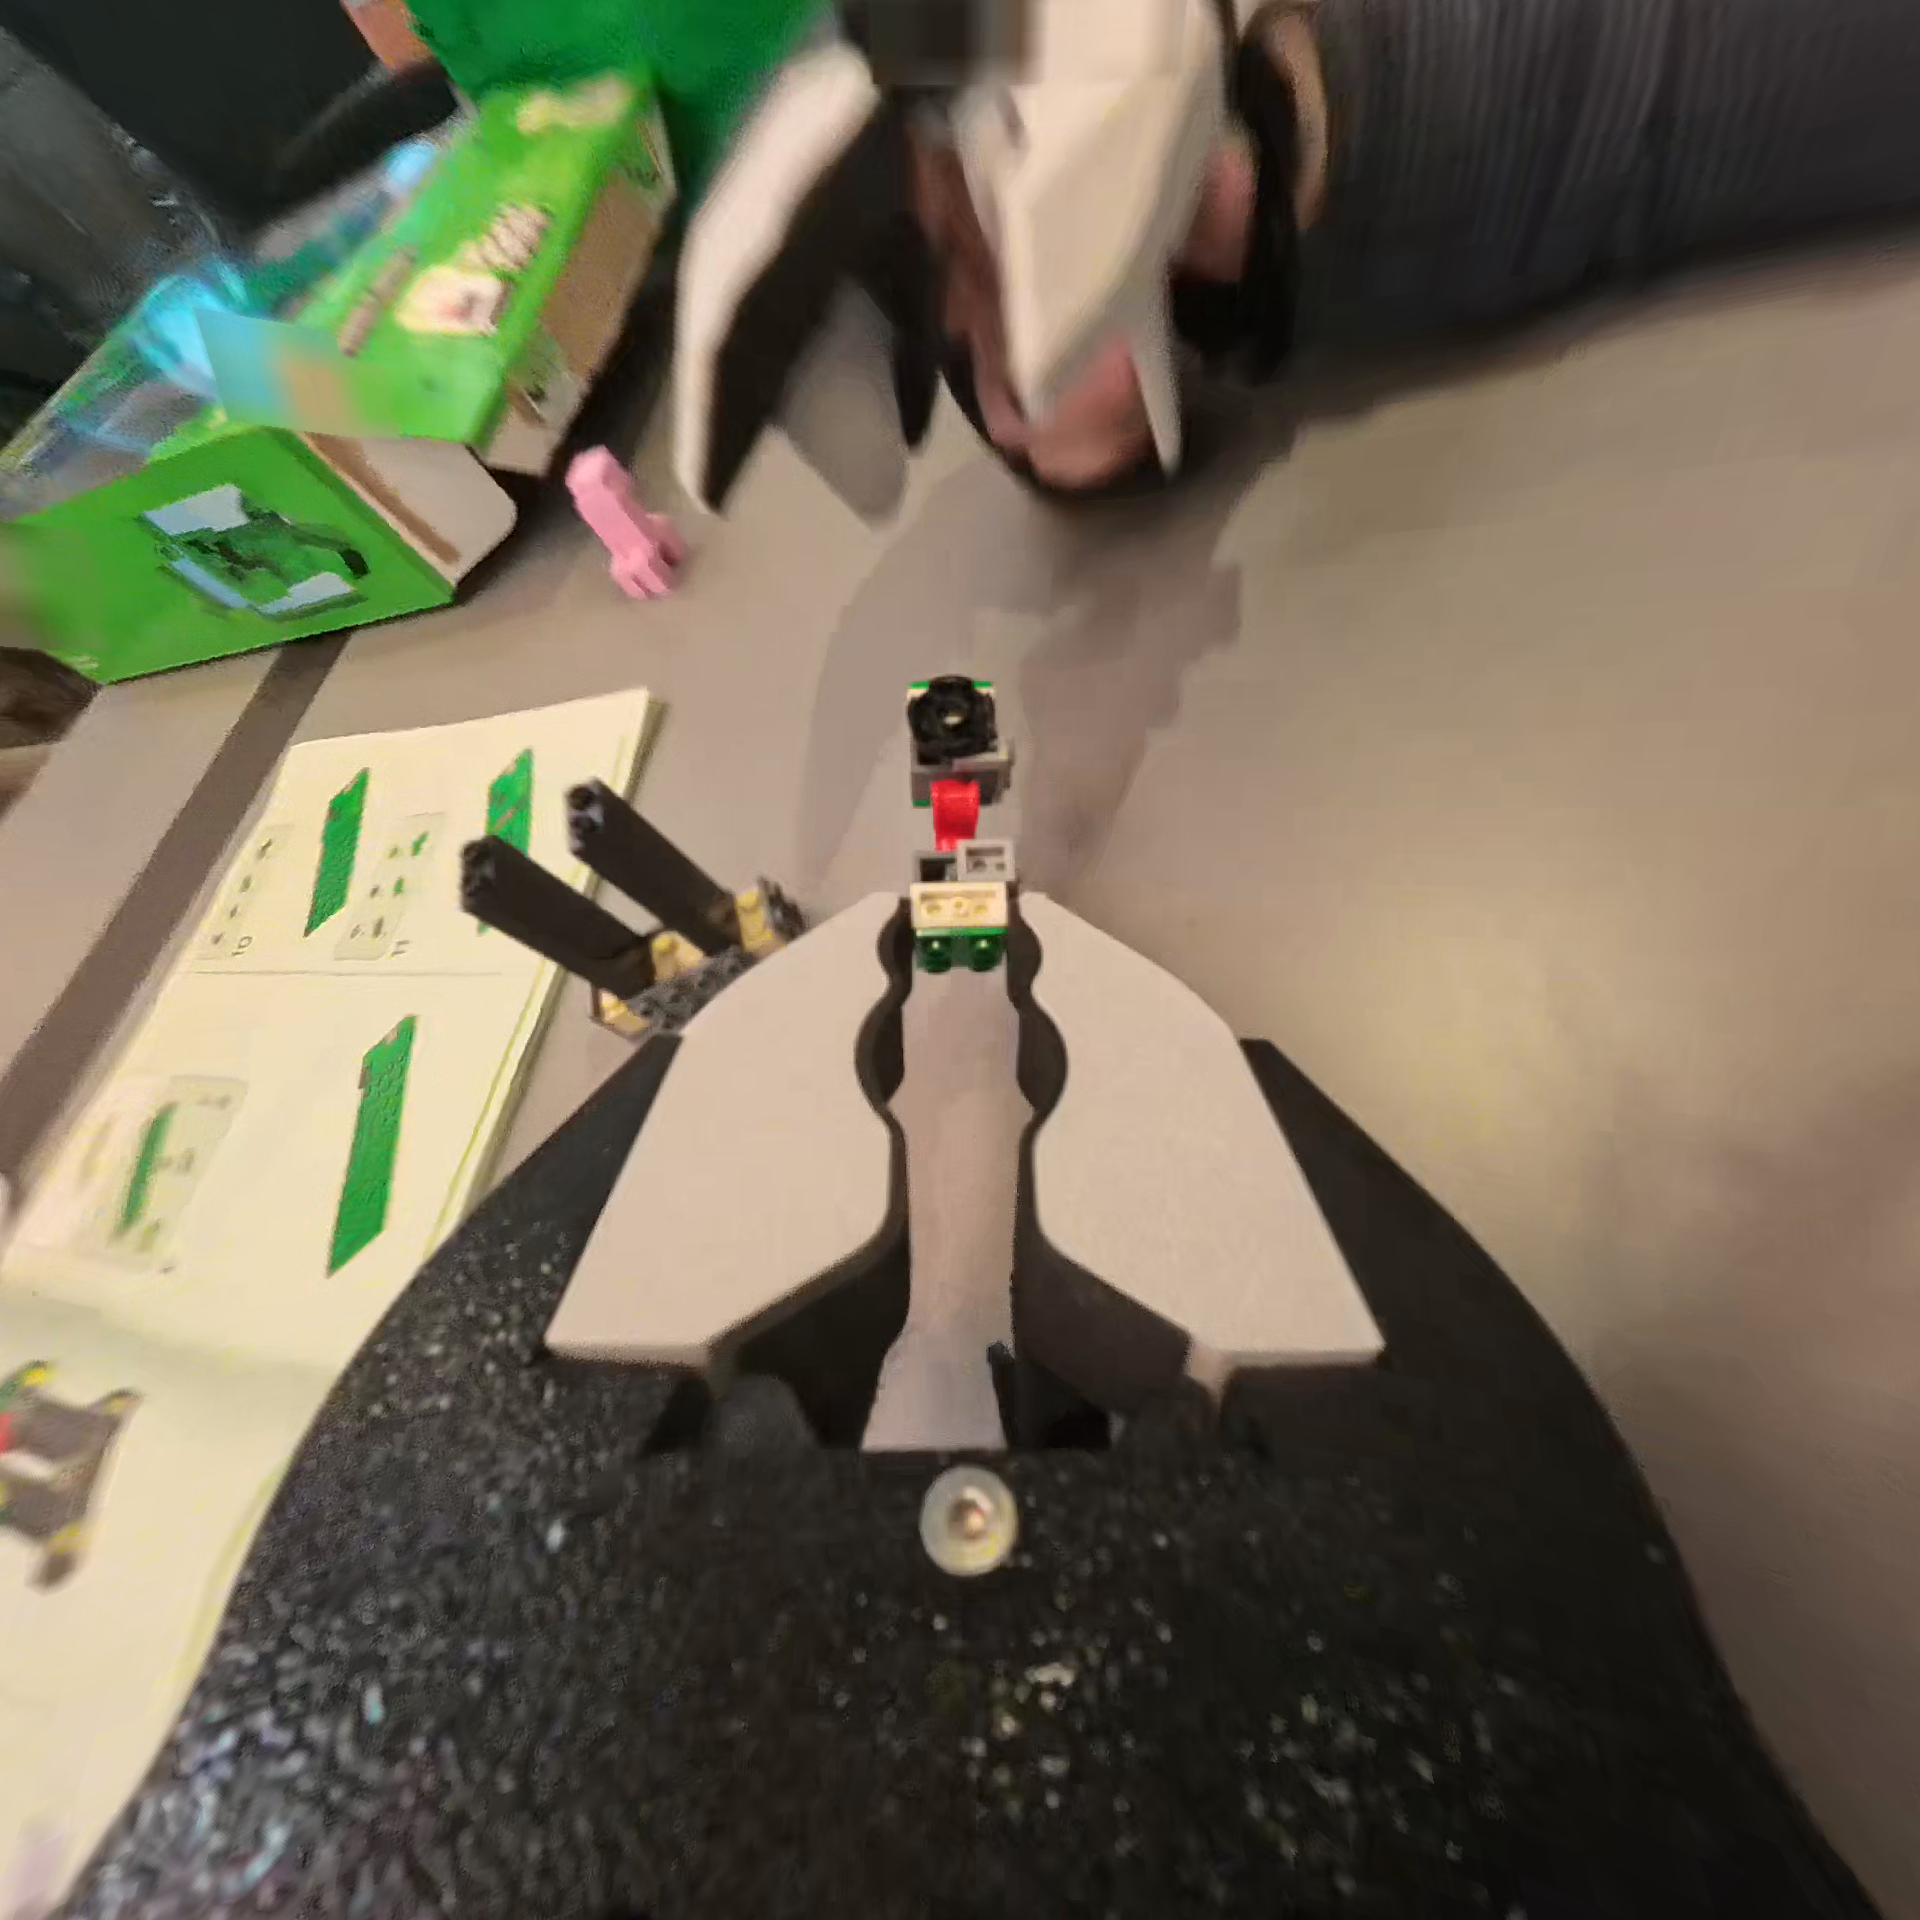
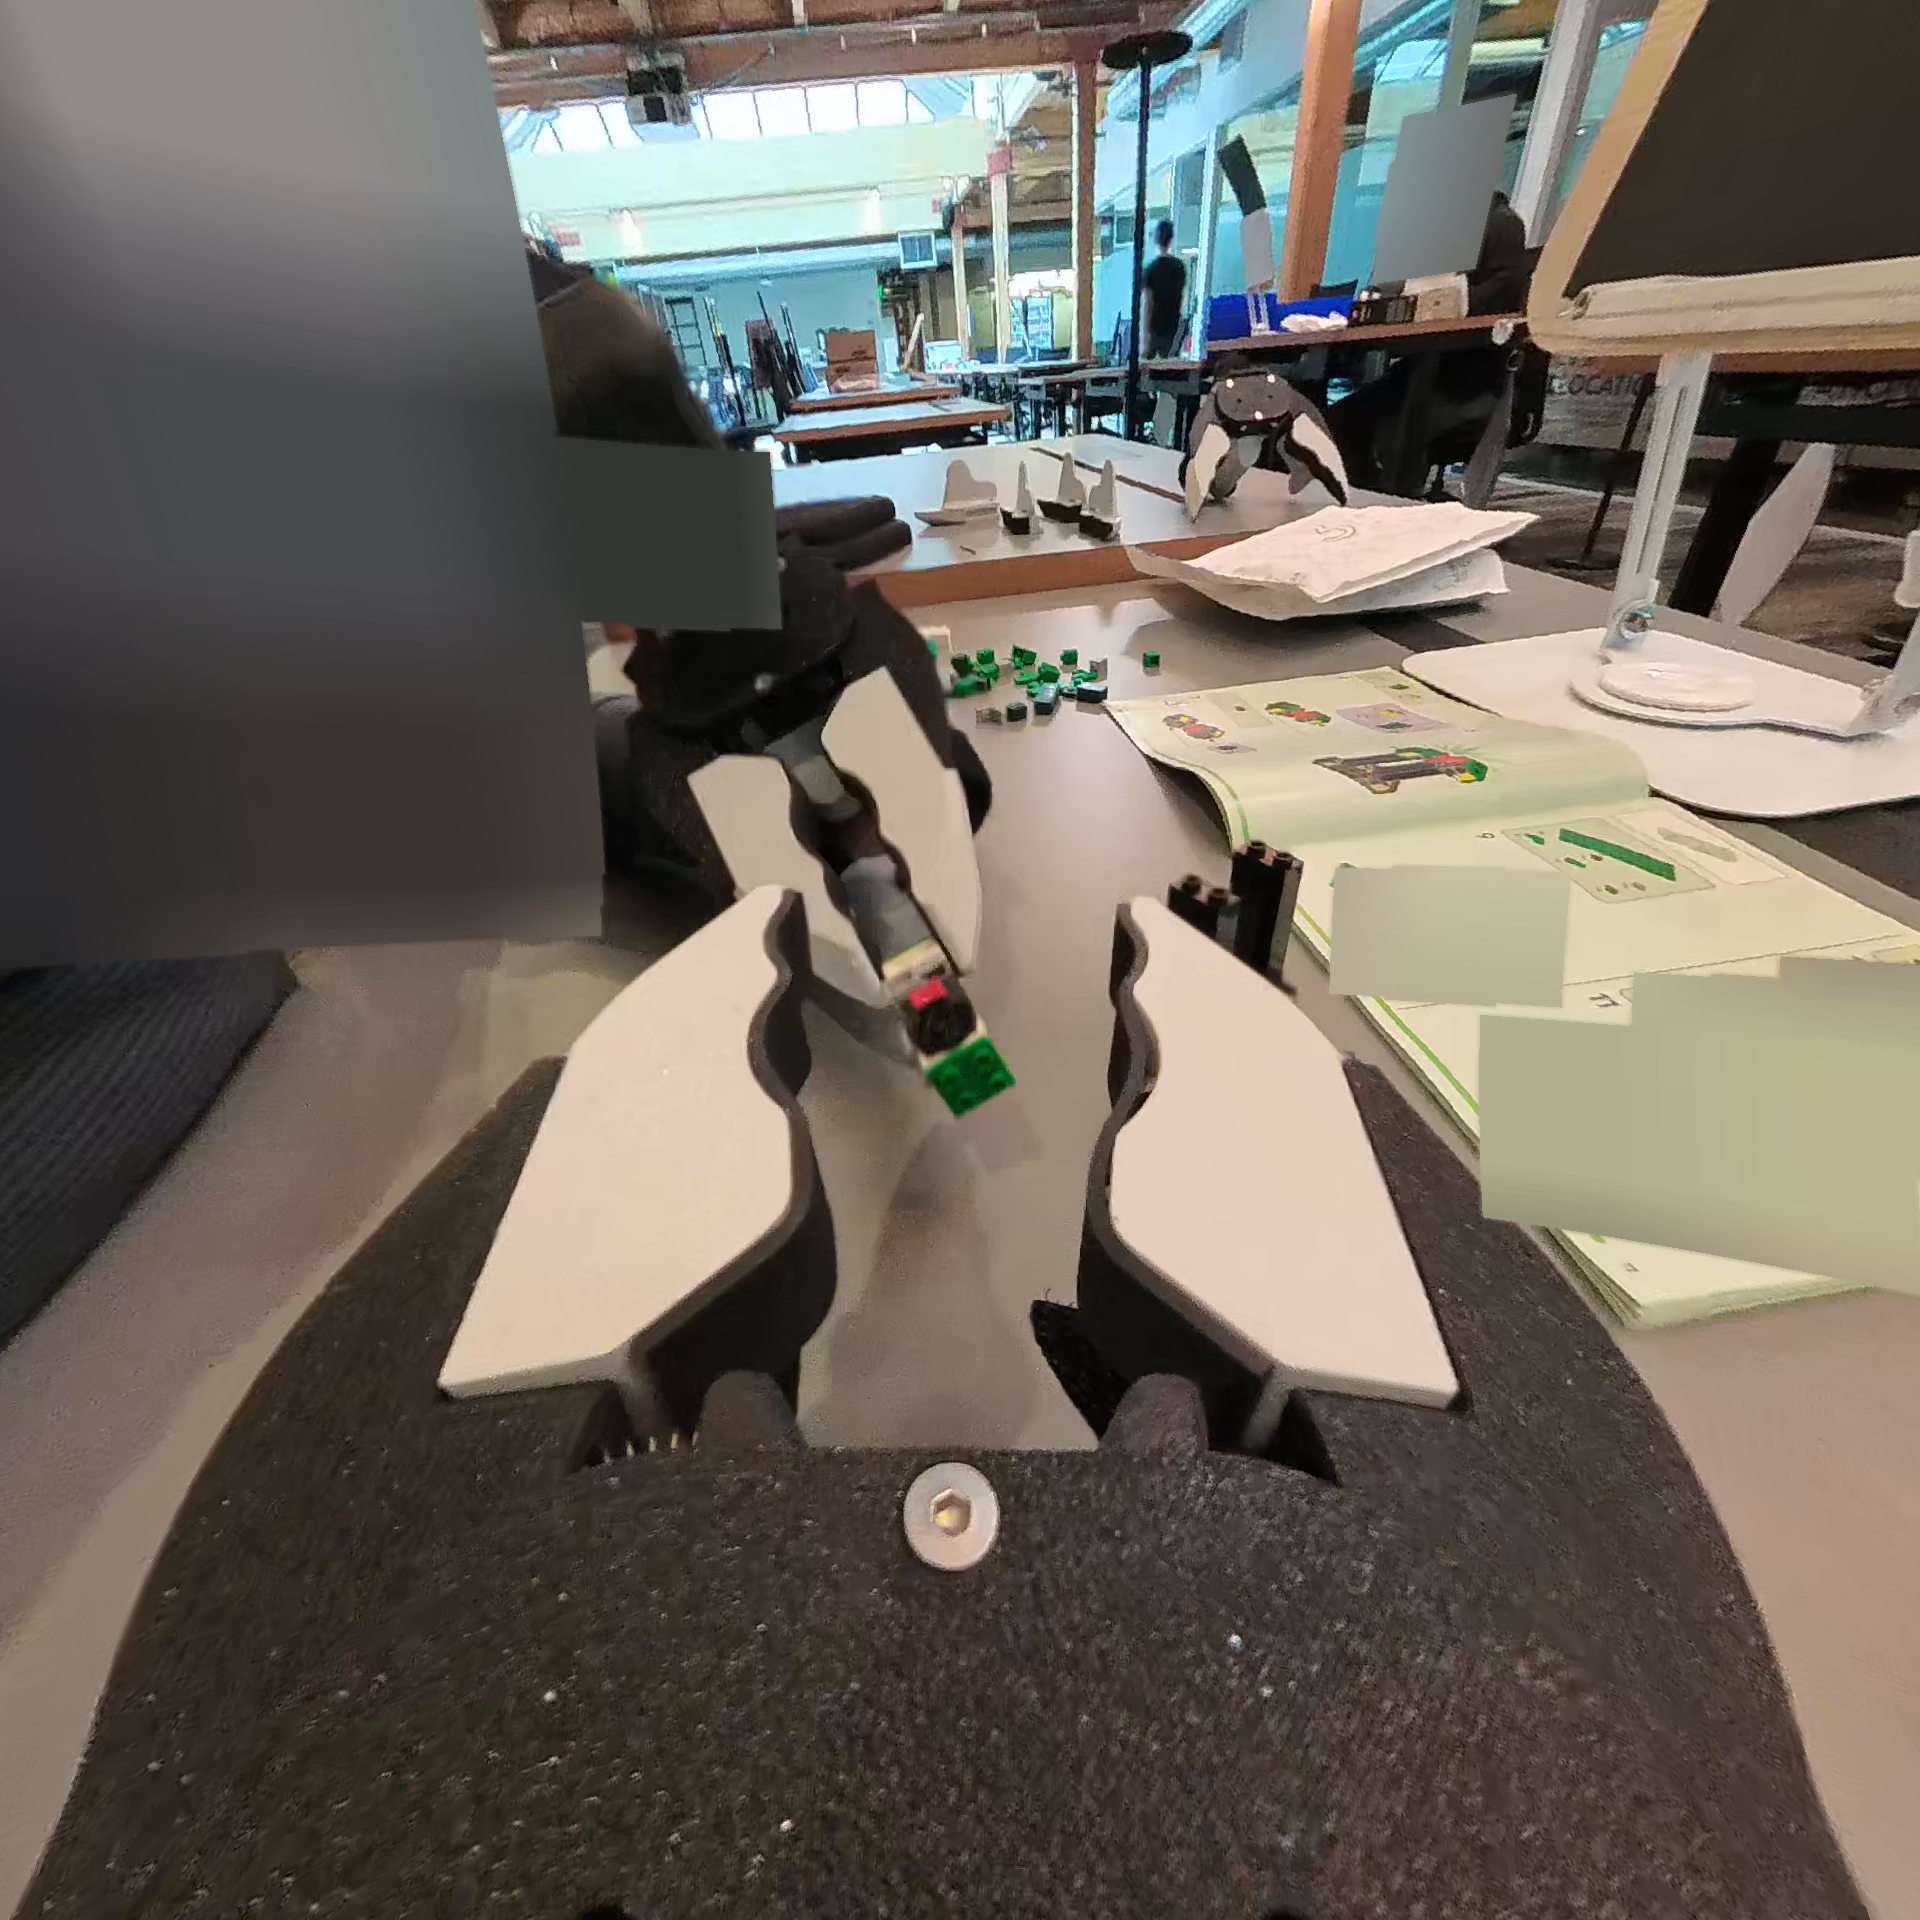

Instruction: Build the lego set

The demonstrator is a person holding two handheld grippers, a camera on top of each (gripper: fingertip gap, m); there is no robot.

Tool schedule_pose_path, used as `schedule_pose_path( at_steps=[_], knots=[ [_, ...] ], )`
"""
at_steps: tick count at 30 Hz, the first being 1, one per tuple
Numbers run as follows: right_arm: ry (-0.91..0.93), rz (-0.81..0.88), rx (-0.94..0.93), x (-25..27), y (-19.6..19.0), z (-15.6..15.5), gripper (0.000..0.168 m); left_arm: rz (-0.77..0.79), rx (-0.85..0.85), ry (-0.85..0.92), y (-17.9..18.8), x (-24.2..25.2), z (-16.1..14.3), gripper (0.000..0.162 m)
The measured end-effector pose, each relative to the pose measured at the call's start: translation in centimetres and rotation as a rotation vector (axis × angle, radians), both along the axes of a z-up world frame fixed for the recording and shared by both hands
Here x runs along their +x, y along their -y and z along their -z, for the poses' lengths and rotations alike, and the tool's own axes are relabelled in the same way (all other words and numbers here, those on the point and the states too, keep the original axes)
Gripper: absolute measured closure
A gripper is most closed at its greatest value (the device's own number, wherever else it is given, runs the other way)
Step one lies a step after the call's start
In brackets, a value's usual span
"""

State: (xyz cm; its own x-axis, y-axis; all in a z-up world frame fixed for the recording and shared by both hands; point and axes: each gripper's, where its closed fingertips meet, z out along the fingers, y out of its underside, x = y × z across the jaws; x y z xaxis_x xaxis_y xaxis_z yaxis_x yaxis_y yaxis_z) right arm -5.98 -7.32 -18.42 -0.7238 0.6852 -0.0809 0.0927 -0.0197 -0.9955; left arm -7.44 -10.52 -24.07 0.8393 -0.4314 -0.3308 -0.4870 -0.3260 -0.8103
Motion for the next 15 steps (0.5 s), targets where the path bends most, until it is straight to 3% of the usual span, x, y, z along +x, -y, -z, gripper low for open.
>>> schedule_pose_path(
  at_steps=[1, 5, 9, 15],
  knots=[
    [0.005, -0.013, -0.021, -0.1, 0.4, -0.1, 0.110, 0.007, 0.029, 0.109, 0.0, 0.3, -1.2, 0.146],
    [0.056, -0.092, -0.135, -0.5, 2.5, -0.6, 0.099, 0.080, 0.147, 0.508, 0.5, 0.9, -5.9, 0.146],
    [0.029, -0.161, -0.294, -0.8, 3.9, -2.0, 0.100, 0.091, 0.204, 0.564, 1.1, 0.2, -6.7, 0.146],
    [-0.023, -0.147, -0.362, -1.4, 4.2, -2.8, 0.103, 0.040, 0.266, 0.591, 1.9, -1.3, -6.6, 0.146]
  ],
)
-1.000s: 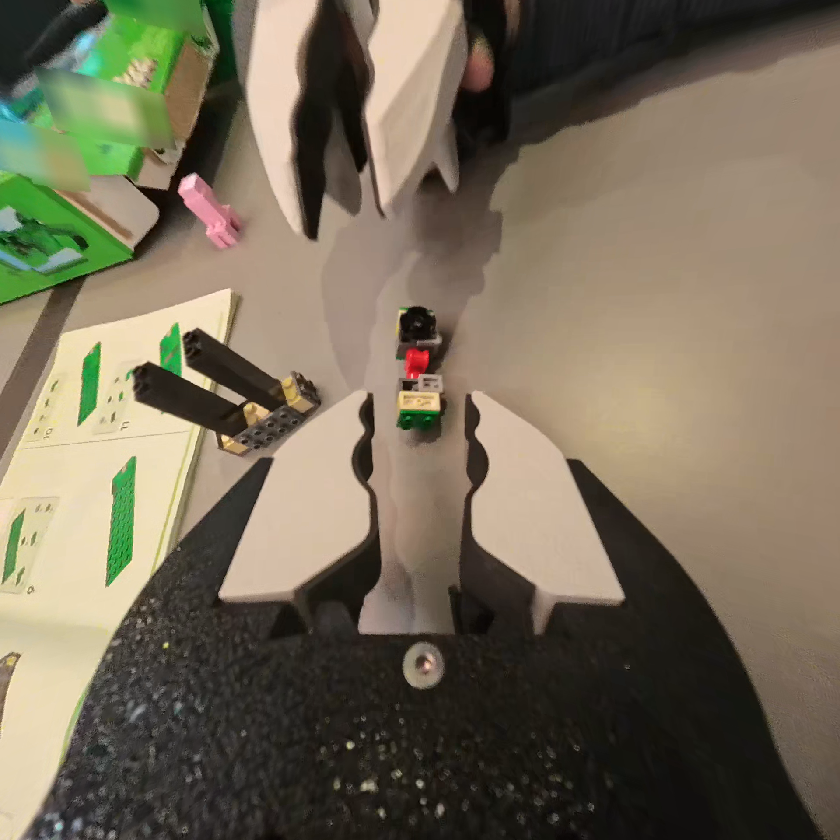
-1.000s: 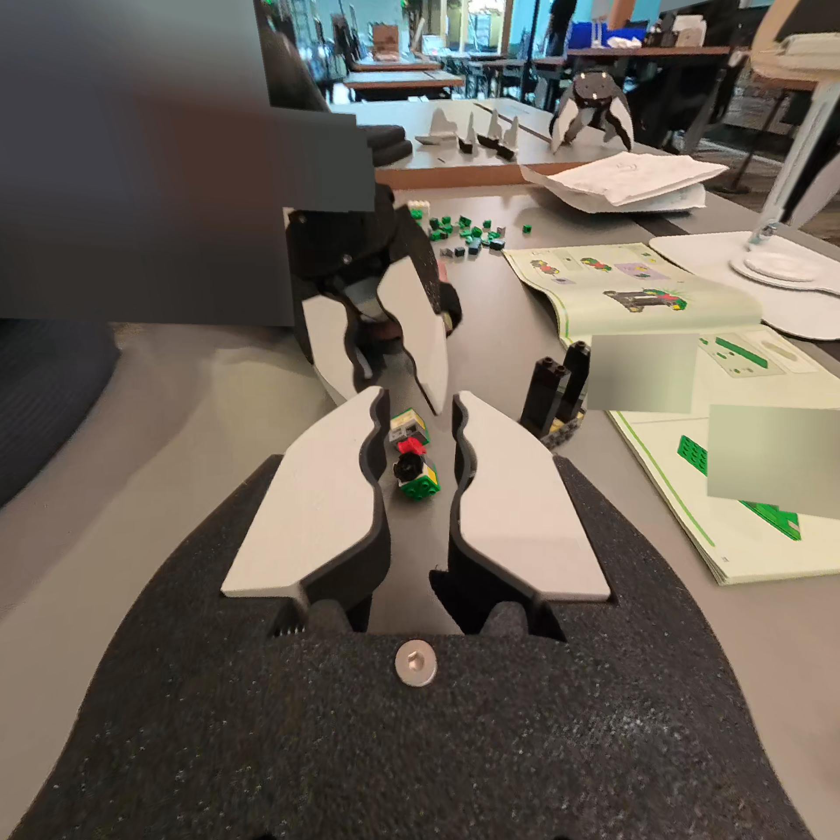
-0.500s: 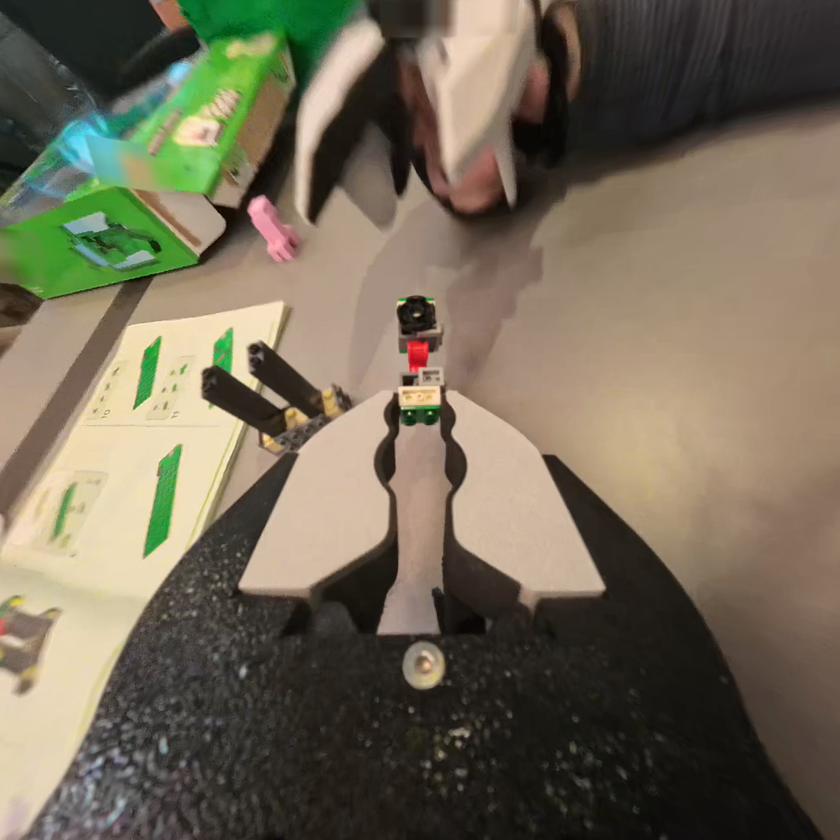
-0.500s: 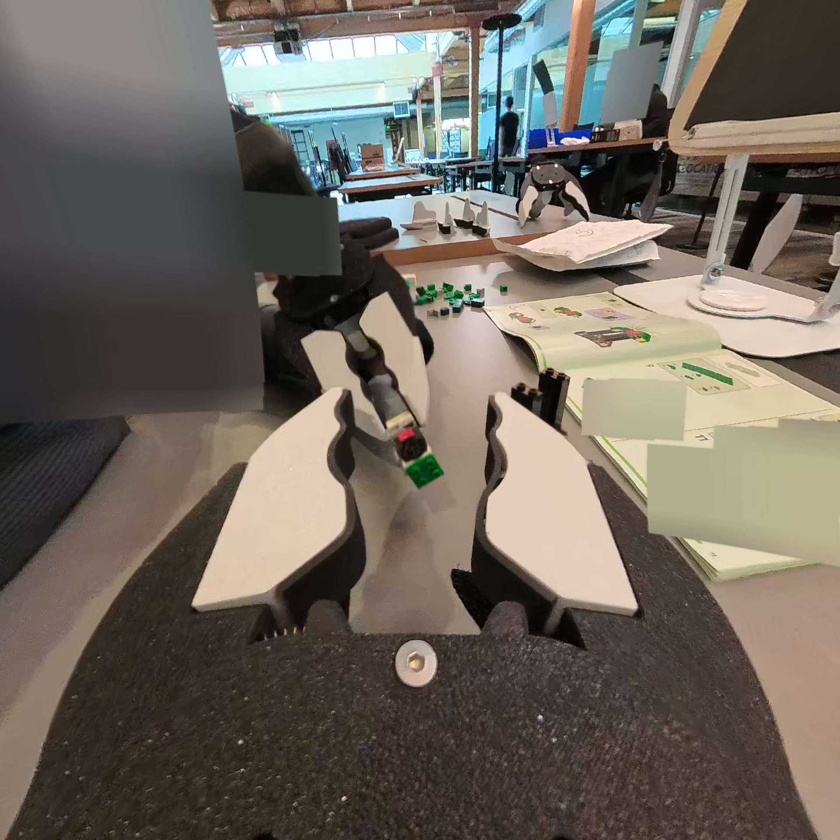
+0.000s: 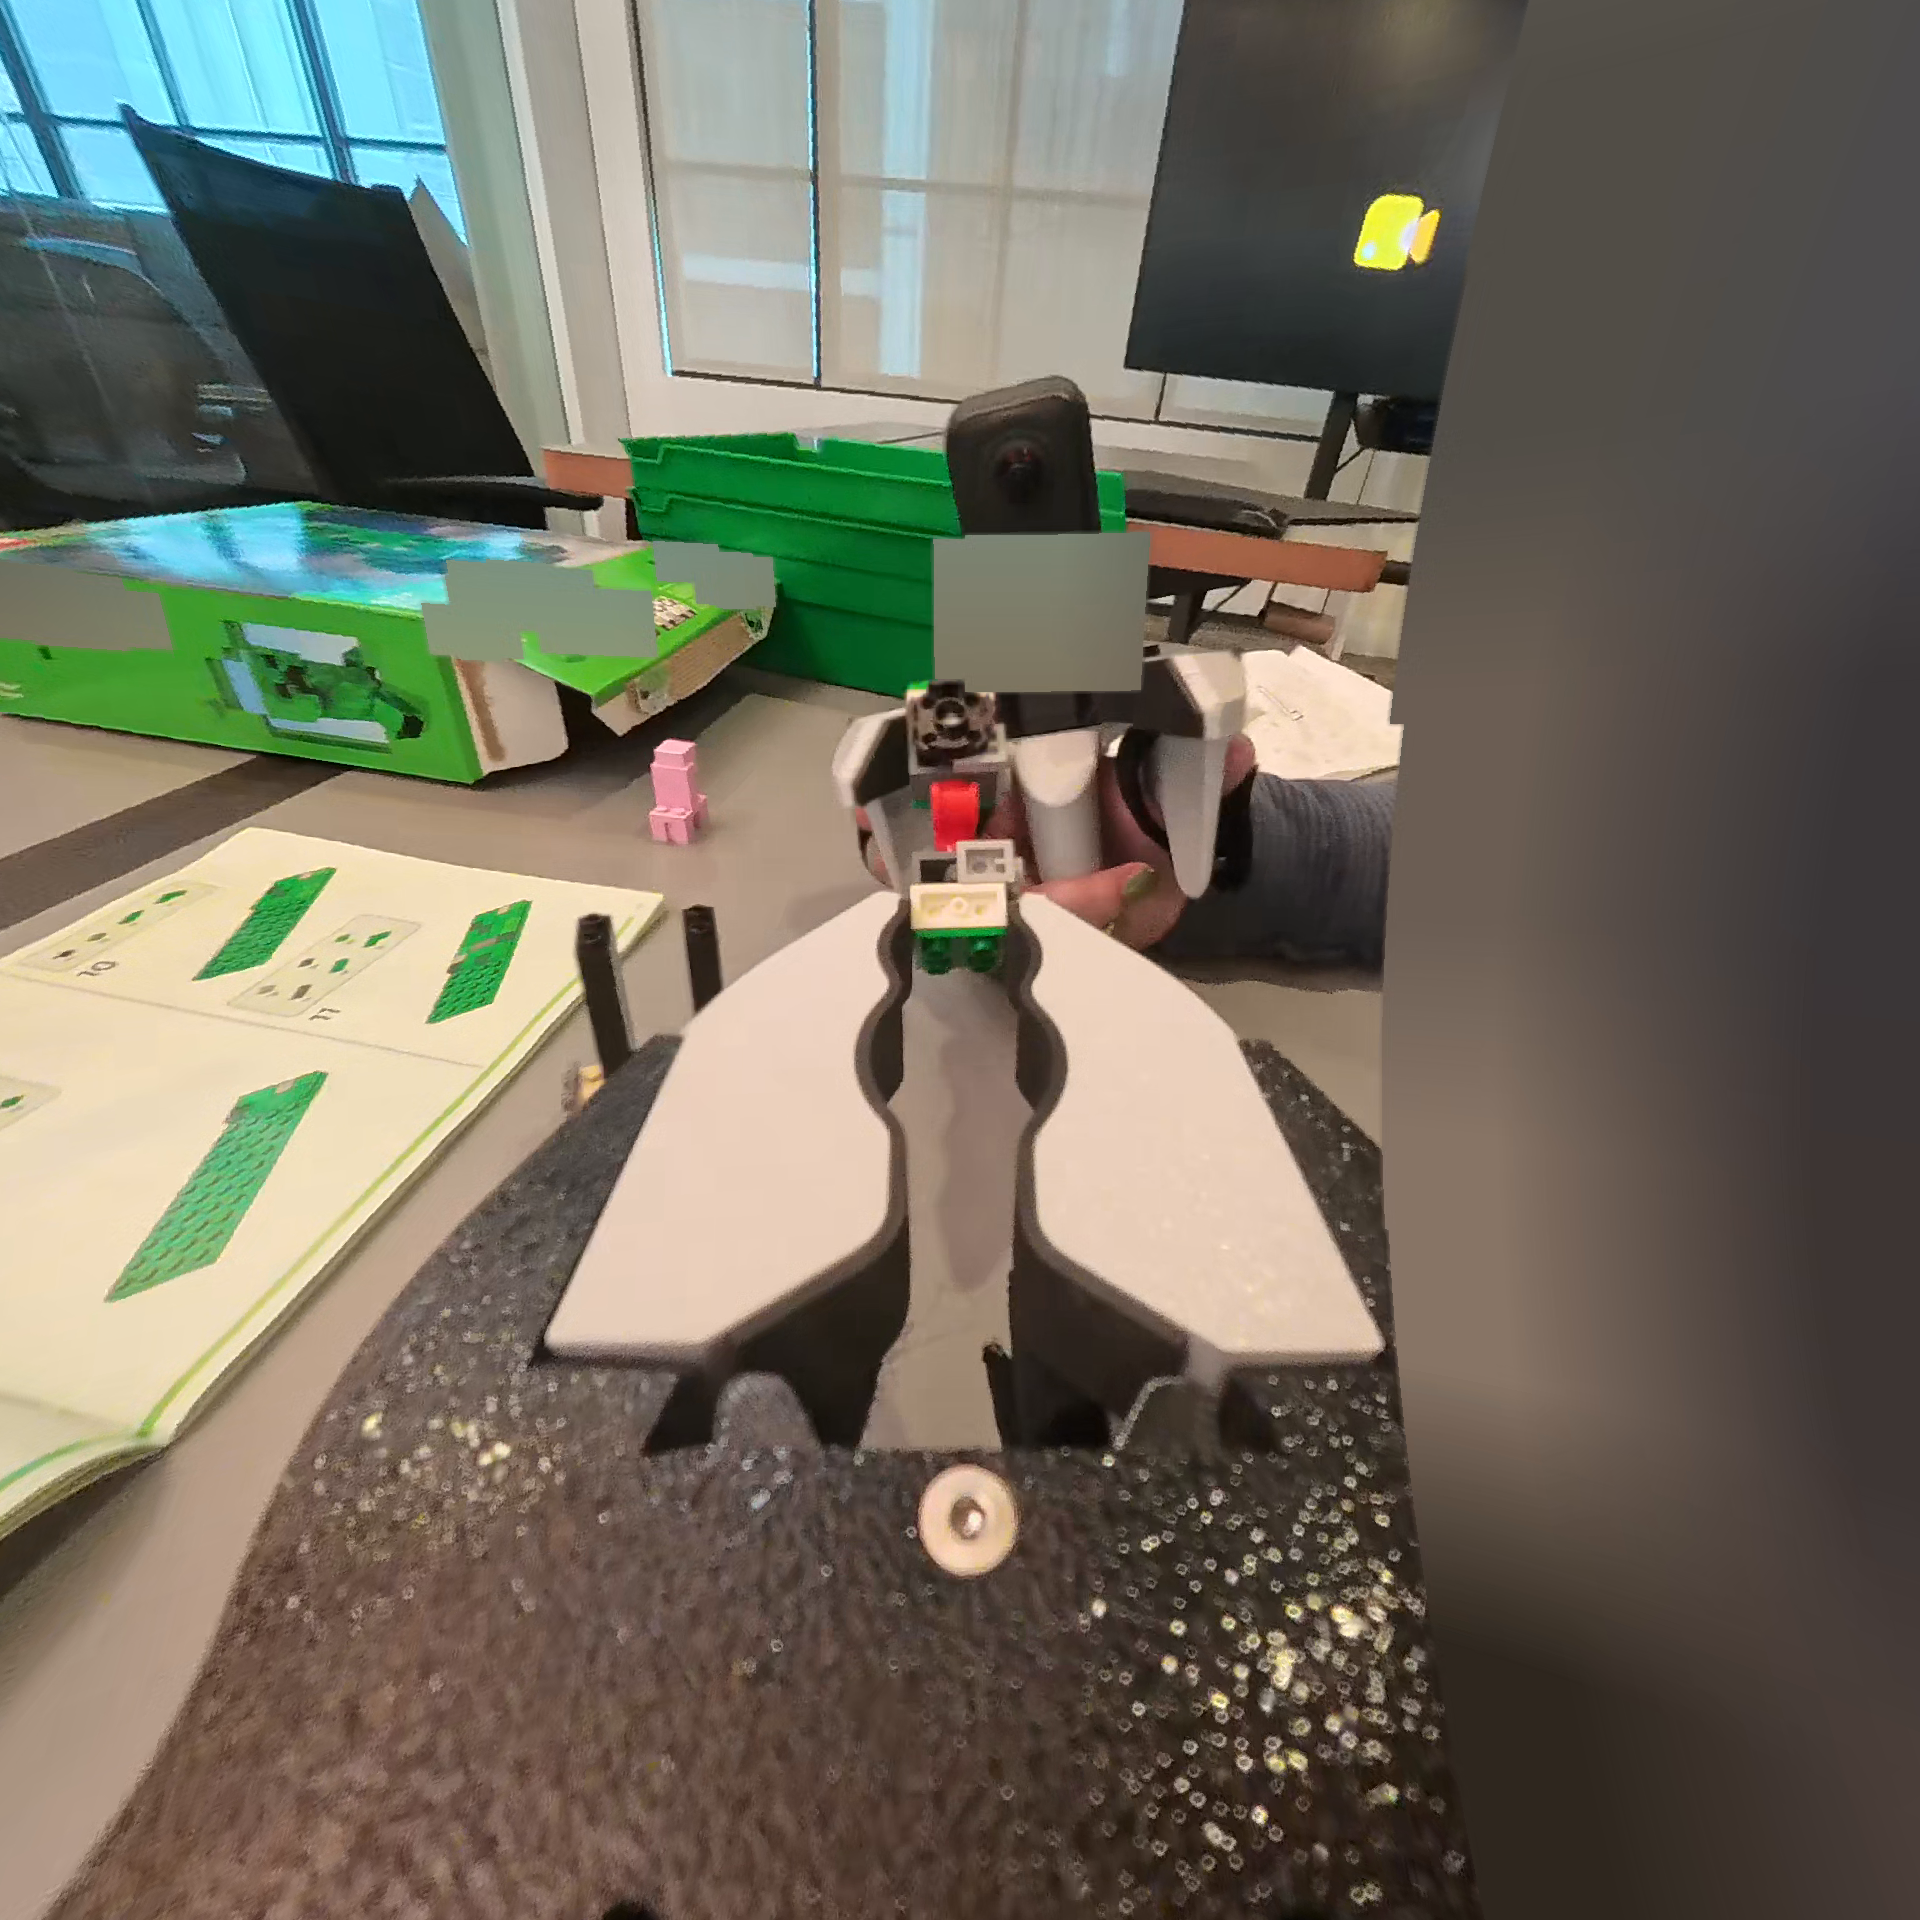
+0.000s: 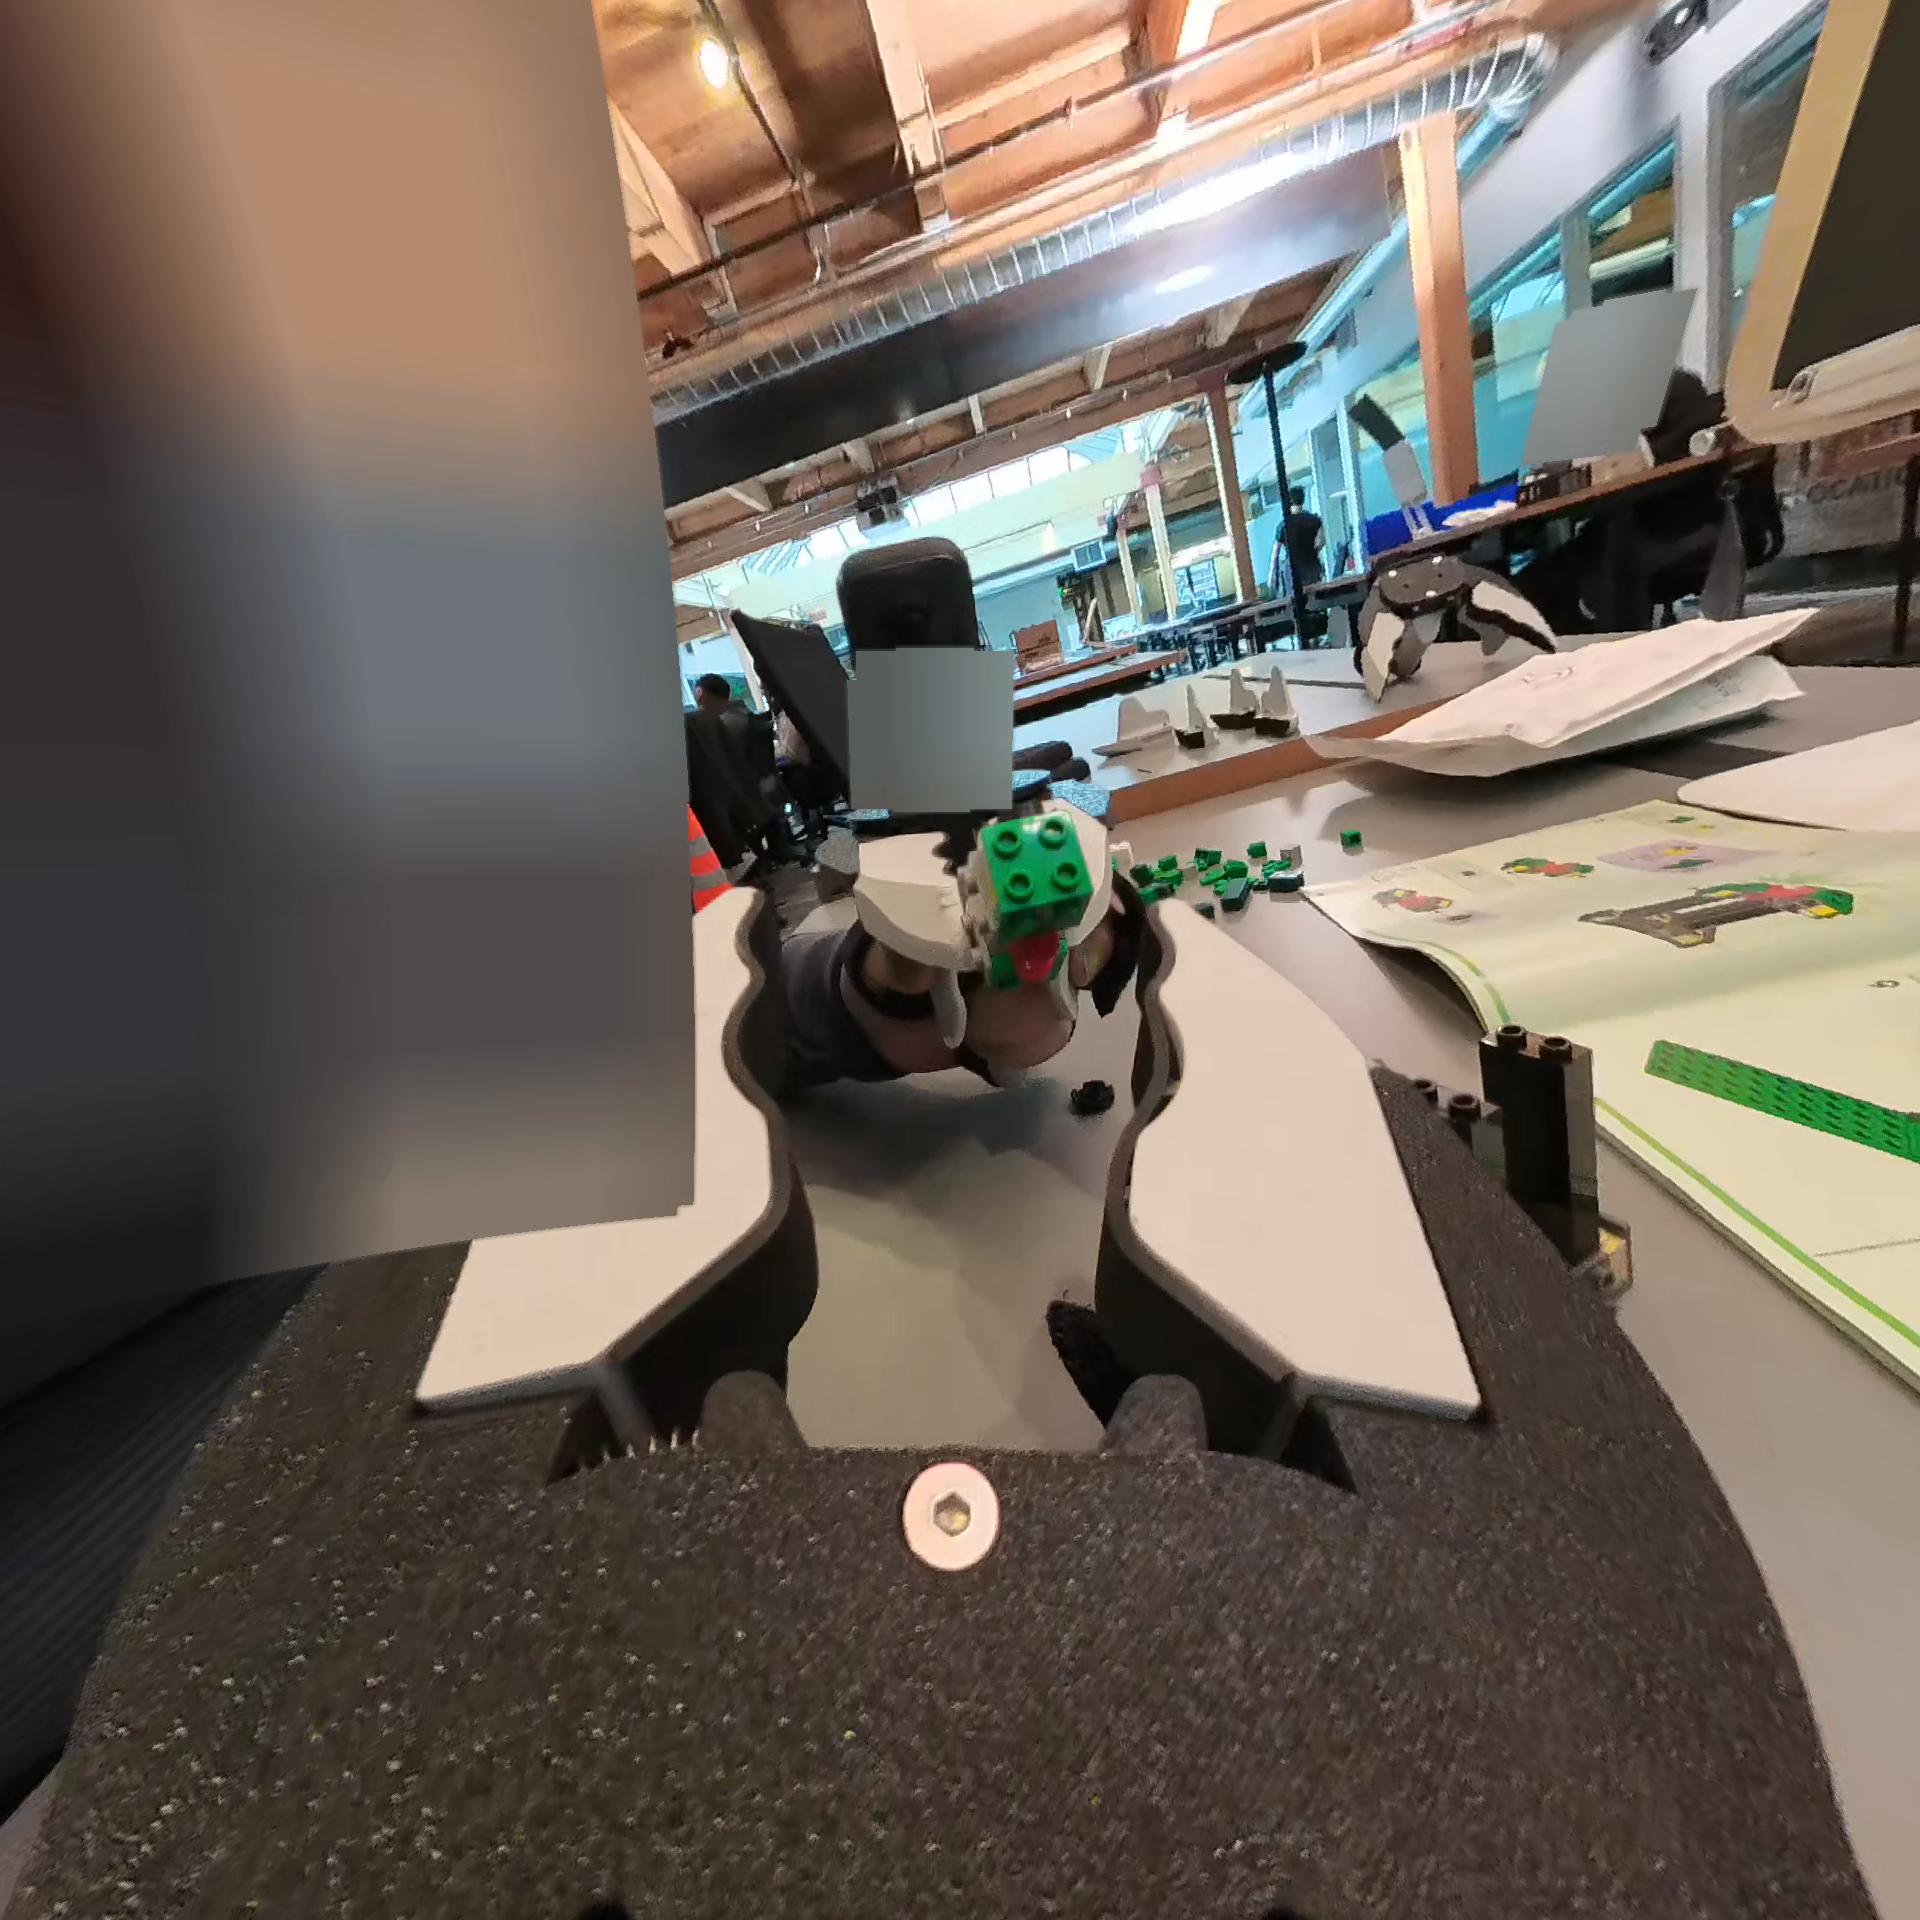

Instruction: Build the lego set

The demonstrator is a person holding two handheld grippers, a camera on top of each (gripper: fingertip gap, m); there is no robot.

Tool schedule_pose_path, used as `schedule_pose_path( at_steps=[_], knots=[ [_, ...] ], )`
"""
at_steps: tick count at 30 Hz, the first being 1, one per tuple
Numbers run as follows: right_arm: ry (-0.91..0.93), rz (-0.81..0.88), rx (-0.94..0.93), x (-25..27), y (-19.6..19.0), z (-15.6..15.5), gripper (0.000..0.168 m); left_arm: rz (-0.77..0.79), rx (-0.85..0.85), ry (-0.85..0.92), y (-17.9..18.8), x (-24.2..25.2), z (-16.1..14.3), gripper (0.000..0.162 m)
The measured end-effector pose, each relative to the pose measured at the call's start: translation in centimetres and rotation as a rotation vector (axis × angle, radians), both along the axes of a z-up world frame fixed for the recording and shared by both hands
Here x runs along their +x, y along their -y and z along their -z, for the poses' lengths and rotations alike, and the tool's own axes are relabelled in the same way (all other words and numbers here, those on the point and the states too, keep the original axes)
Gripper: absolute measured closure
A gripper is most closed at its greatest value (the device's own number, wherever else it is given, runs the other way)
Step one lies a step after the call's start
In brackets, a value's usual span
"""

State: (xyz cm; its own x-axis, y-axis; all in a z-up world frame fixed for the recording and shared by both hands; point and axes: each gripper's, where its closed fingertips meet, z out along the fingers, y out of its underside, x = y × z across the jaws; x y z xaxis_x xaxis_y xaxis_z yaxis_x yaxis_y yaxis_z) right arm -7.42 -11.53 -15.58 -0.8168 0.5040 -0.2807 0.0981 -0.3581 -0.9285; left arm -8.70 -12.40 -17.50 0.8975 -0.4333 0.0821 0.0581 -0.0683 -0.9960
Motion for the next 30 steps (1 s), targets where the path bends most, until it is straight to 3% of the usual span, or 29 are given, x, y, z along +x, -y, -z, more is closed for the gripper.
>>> schedule_pose_path(
  at_steps=[18, 30],
  knots=[
    [-0.027, 0.076, -0.044, -1.9, 1.7, -0.5, 0.149, 0.000, 0.056, 0.059, 1.2, -0.5, -1.8, 0.146],
    [-0.068, 0.058, -0.209, -1.3, 1.9, -2.2, 0.155, 0.017, 0.078, 0.160, 0.7, 0.4, -2.4, 0.146]
  ],
)
